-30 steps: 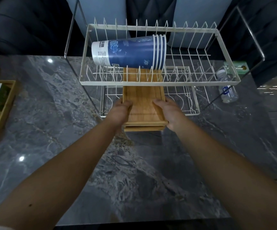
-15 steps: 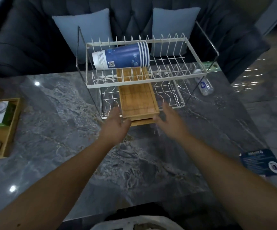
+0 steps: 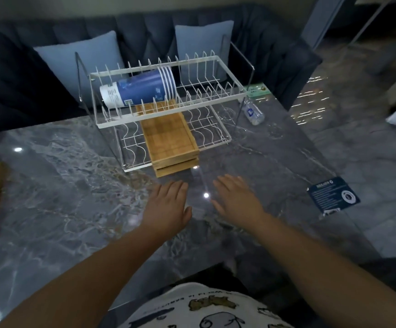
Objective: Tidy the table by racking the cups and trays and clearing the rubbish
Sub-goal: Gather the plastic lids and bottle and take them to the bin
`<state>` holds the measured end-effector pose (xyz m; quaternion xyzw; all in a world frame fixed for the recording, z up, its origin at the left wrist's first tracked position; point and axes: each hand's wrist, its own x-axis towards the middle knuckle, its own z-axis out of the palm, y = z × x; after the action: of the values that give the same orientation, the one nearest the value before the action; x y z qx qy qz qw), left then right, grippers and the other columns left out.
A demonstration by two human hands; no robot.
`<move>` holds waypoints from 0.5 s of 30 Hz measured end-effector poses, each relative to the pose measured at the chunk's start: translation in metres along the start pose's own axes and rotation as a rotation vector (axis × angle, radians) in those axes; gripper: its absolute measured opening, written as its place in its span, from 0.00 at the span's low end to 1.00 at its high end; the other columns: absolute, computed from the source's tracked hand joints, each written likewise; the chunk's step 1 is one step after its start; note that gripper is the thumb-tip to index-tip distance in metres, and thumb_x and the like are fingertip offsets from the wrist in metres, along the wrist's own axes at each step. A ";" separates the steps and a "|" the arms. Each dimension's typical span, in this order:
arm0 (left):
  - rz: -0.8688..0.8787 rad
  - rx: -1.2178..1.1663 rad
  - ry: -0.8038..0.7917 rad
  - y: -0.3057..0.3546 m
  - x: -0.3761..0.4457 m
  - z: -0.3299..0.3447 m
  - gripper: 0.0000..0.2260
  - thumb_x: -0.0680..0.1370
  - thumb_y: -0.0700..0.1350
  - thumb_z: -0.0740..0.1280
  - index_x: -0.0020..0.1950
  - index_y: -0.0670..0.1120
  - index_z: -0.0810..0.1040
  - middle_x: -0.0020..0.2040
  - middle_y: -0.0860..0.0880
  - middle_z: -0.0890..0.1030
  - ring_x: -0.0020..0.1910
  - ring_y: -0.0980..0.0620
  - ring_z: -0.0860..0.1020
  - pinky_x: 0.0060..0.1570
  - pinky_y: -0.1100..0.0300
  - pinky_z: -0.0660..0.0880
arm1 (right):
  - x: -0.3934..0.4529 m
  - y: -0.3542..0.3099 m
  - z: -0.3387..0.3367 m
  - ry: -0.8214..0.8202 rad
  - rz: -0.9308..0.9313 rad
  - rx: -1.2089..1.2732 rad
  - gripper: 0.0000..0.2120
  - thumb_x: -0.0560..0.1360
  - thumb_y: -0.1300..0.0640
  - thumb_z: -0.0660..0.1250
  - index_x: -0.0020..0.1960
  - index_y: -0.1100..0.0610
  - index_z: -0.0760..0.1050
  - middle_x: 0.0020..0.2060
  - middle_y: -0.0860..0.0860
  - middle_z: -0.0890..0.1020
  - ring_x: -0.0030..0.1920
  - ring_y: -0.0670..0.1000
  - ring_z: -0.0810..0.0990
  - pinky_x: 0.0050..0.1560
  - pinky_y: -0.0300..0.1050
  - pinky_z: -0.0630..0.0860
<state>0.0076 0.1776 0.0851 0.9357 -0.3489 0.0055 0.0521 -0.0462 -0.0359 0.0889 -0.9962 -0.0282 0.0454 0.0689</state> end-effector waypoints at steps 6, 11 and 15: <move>0.003 -0.008 -0.047 0.040 0.036 0.017 0.27 0.73 0.55 0.66 0.68 0.42 0.73 0.63 0.43 0.78 0.62 0.42 0.75 0.62 0.45 0.70 | -0.008 0.056 0.003 0.004 0.027 0.044 0.26 0.77 0.47 0.62 0.71 0.58 0.68 0.69 0.57 0.72 0.70 0.59 0.68 0.73 0.53 0.58; -0.056 0.009 -0.107 0.080 0.088 0.042 0.28 0.74 0.56 0.63 0.69 0.43 0.70 0.66 0.43 0.75 0.66 0.41 0.72 0.67 0.44 0.65 | 0.006 0.131 0.003 -0.033 -0.013 0.035 0.26 0.76 0.48 0.63 0.70 0.59 0.69 0.68 0.57 0.73 0.68 0.58 0.69 0.72 0.51 0.59; -0.144 -0.006 -0.118 0.115 0.140 0.063 0.29 0.73 0.56 0.63 0.70 0.42 0.69 0.66 0.42 0.75 0.64 0.40 0.72 0.65 0.45 0.66 | 0.032 0.201 -0.002 -0.064 -0.065 0.016 0.27 0.77 0.48 0.63 0.71 0.60 0.67 0.69 0.59 0.72 0.69 0.59 0.69 0.72 0.50 0.58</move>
<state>0.0370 -0.0060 0.0400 0.9568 -0.2834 -0.0546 0.0345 -0.0042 -0.2329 0.0595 -0.9922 -0.0626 0.0754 0.0771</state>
